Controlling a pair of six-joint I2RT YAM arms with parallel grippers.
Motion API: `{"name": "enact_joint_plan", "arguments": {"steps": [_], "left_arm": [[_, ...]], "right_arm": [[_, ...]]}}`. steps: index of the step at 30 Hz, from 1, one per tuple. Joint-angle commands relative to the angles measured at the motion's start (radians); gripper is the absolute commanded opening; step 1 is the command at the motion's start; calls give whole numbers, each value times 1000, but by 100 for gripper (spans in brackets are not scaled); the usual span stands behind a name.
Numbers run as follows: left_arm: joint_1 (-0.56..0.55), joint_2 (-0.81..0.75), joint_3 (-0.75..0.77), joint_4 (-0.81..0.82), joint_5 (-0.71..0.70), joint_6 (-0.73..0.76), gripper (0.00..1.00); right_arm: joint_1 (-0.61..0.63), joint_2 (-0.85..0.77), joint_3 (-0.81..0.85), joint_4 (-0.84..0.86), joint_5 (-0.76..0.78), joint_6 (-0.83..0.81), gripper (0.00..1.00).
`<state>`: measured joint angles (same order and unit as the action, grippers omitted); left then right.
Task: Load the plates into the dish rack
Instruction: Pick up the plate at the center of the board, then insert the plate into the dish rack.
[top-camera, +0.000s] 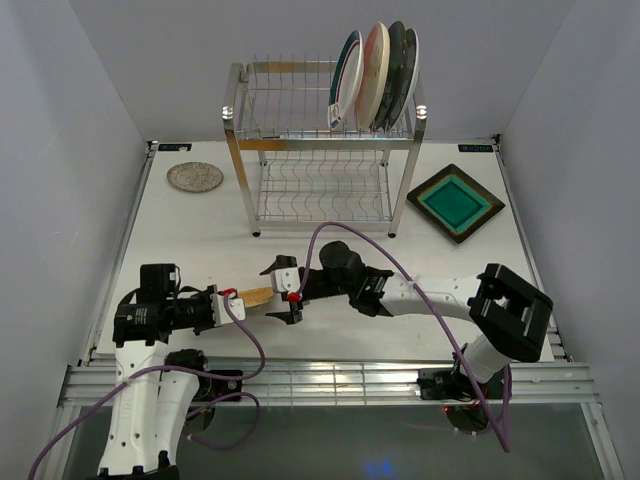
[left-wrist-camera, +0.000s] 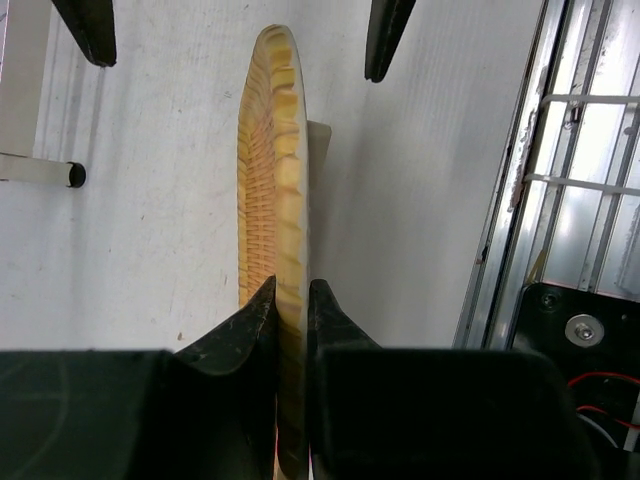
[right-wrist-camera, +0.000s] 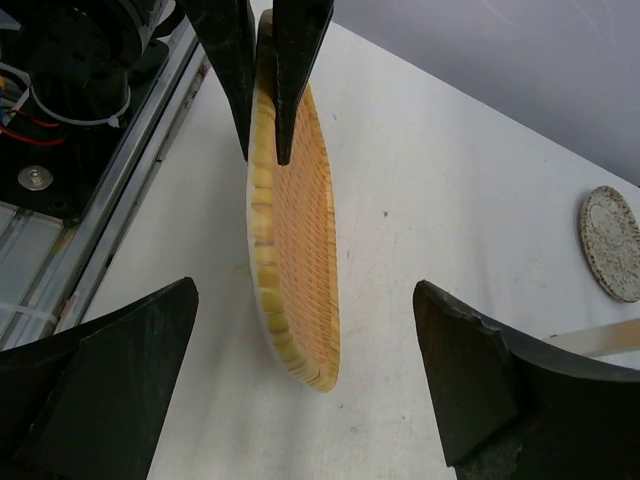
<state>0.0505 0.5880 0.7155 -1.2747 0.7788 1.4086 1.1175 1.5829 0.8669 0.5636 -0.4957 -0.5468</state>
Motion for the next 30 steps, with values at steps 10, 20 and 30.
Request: {"name": "enact_joint_plan", "arguments": {"steps": [10,20,30], "left_arm": [[2,18,111,101,186,-175,0],[2,0,231,205,293,-448,0],[2,-82,361,535,344,-973,0]], "right_arm": [[-1,-273,-252,168,193,39,90],[-1,-440,-427,314,657,203,90],[-1,-457,-480,398,977,275,90]]}}
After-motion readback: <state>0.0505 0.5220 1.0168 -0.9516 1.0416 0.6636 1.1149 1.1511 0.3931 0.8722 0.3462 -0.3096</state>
